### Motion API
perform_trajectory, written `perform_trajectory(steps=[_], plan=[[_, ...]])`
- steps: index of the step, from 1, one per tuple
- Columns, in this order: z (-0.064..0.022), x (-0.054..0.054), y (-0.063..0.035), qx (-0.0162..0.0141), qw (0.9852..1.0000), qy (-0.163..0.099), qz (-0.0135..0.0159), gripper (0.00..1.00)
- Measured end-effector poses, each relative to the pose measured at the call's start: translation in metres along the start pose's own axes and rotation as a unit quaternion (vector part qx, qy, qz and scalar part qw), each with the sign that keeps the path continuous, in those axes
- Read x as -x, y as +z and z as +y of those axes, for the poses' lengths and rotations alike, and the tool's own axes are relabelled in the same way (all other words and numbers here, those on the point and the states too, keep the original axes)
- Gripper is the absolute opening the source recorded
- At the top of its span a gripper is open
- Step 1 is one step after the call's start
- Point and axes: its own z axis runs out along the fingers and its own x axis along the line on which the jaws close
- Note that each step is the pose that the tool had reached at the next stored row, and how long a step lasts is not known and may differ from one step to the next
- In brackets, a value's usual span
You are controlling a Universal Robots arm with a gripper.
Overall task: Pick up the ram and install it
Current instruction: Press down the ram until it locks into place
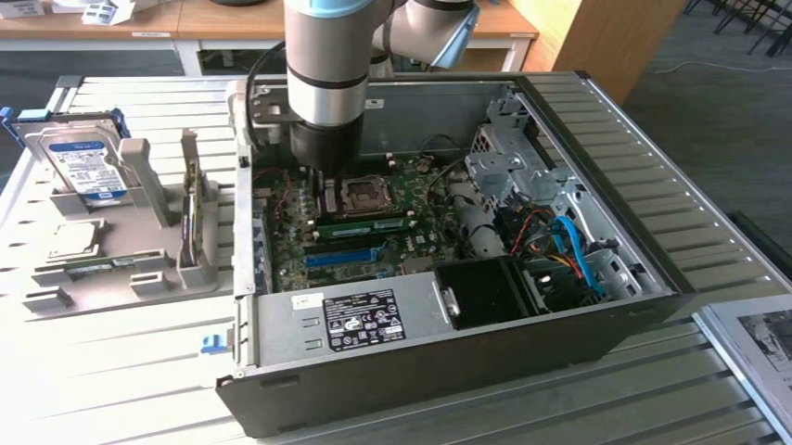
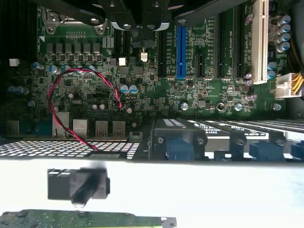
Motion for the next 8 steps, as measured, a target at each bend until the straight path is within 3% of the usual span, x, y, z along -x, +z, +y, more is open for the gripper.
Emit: perform_trajectory(steps=[8], plan=[[-0.0003, 0.000, -0.0159, 0.0000, 1.0000, 0.000, -0.0001, 0.10]])
